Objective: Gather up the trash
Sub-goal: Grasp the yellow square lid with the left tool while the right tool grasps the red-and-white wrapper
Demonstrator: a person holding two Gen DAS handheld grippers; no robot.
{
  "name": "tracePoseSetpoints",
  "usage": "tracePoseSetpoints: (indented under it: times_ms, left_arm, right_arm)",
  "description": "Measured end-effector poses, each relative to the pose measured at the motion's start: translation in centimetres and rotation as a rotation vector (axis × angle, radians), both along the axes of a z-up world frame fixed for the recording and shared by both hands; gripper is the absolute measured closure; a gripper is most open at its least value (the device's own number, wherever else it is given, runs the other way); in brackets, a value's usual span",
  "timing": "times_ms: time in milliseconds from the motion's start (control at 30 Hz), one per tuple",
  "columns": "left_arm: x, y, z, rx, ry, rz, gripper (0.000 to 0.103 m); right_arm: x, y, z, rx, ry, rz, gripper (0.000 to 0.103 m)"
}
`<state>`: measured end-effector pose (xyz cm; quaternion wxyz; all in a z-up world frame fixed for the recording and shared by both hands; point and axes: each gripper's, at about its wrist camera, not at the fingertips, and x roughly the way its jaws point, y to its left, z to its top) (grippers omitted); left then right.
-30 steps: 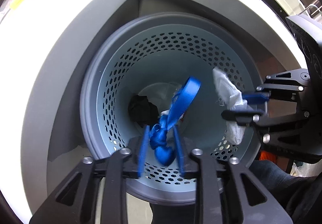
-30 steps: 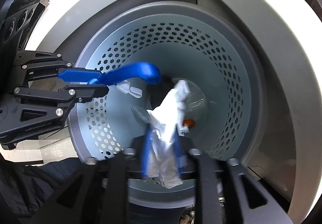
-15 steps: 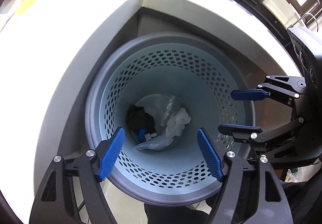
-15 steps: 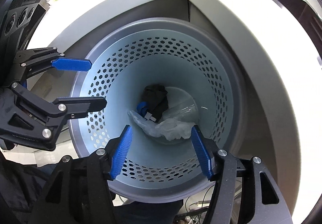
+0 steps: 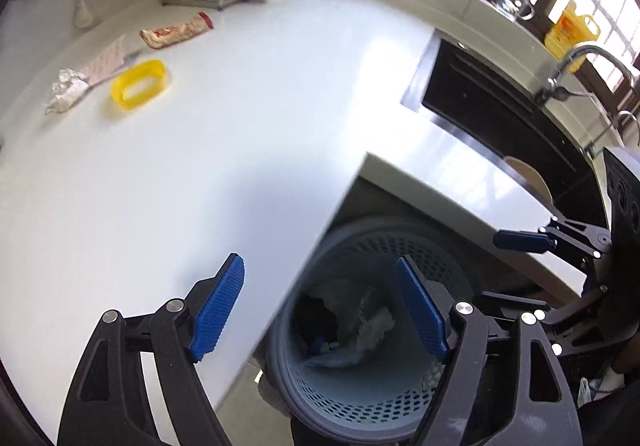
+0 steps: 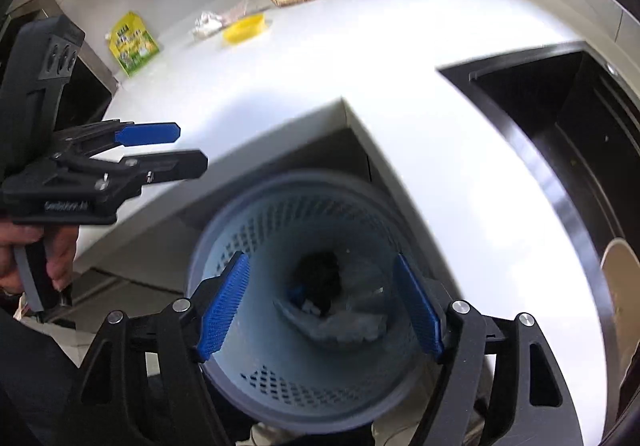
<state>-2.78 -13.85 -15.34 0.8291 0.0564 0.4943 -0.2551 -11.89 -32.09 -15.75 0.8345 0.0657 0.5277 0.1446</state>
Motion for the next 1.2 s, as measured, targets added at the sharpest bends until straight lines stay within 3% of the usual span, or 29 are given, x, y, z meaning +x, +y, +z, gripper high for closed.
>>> tracePoseSetpoints:
  times_ms: [167,467,867,933,1100,1200]
  left_arm:
    - [5.0,2.3,1.6,0.055,-0.091,0.133,0.017]
    - [14.9,5.2,1.9,0.087,-0.119,0.307,0.013]
    - [22.8,6.1,-2.9,0.190,-0.067,0.404,0.012]
    - [23.4,6.1,-3.3,0.201,-0.066,0.405,0.013]
    - [23.8,6.4,-3.4,0.162,-0.066,0.389,0.031]
    - [23.6,6.5,-3.2,0.147,-0.065,0.383,0.035]
  right_arm:
    - [3.3,0.3,1.8,0.006,-0.061,0.002,0.029]
    - [11.7,2.0,4.0,-0.019,-0.151,0.056,0.028]
    - [23.1,4.0,5.2,-0.054,-0.210,0.107,0.028]
    - [25.6,4.6,4.8,-0.060,-0.202,0.123,0.027]
    - [31.1,6.6,4.3,-0.100,-0.223,0.204,0.027]
    - [34.5,7.9,3.4,-0.094,-0.213,0.249,0.027]
